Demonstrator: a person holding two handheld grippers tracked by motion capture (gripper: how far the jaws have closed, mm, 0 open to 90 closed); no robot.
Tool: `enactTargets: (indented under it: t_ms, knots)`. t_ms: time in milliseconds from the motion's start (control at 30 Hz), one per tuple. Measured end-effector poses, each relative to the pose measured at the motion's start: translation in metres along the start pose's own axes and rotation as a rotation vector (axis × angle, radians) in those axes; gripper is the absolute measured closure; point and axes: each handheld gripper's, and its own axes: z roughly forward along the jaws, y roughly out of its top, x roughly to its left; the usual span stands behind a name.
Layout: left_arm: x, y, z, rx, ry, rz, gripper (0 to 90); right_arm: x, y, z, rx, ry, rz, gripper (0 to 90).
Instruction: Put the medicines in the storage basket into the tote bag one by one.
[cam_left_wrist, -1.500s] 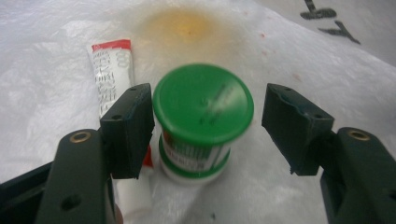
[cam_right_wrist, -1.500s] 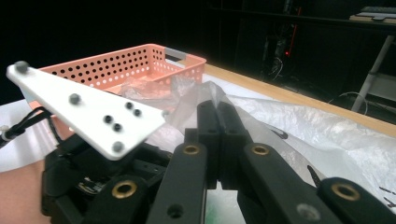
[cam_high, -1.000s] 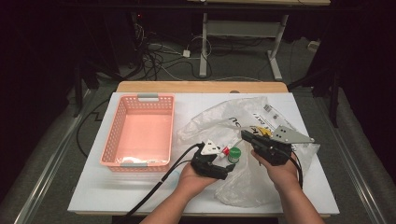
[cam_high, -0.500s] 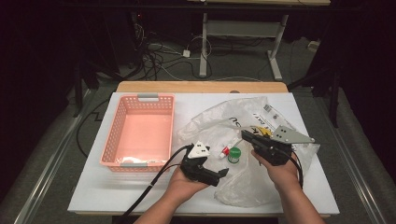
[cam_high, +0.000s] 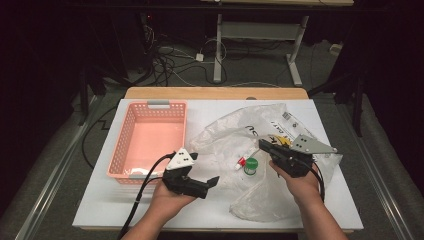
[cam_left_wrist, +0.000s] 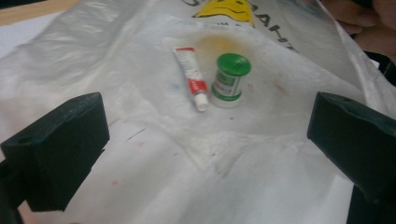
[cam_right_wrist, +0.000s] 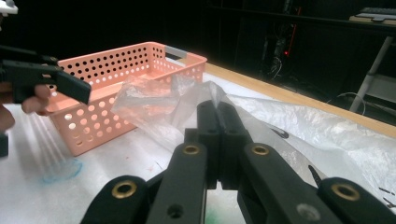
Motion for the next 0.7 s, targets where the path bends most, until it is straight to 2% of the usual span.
enactTargets:
  t_ms: [233,367,500,700]
  knots:
    - [0.023,-0.013,-0.030,-0.005,0.087,-0.031,0.0,0.000,-0.001,0.000,0.001,-0.001,-0.002,90.0]
    - [0.038,-0.022,-0.047,-0.009,0.157,-0.051,0.0,0.001,-0.001,0.001,0.004,0.000,0.001,90.0]
    - [0.052,-0.031,-0.061,-0.018,0.202,-0.089,0.2,0.000,0.000,0.001,0.003,-0.001,0.000,90.0]
    - [0.063,-0.041,-0.072,-0.030,0.240,-0.133,6.2,-0.001,-0.001,0.000,0.000,-0.006,0.005,90.0]
